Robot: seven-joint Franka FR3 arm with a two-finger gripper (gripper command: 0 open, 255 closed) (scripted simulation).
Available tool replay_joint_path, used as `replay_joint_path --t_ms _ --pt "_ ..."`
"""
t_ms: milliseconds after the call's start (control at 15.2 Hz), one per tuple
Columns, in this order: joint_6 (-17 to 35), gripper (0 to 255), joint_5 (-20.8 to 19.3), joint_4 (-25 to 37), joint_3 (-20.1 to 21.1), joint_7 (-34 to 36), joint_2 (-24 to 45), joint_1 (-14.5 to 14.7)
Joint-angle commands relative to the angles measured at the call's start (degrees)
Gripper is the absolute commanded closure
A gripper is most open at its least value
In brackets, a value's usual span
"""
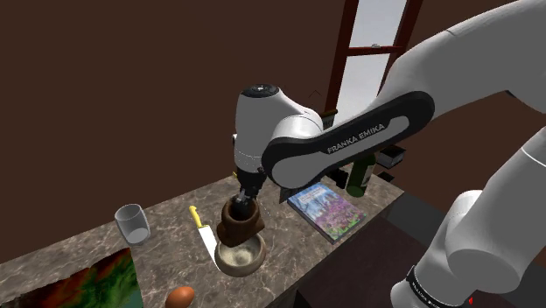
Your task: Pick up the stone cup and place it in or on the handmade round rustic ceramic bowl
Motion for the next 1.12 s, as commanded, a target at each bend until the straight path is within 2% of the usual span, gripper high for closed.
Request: replay_joint_path --t_ms 0,528,1056 --pt "1.94 255 -0.67 -1.05 0.19 0.70 0.90 -0.05" --pt "8.33 255 -4.11 -3.78 0.58 3.64 5.18 -0.39" --pt "8.33 255 -4.11 -3.78 0.57 3.64 5.18 -0.37"
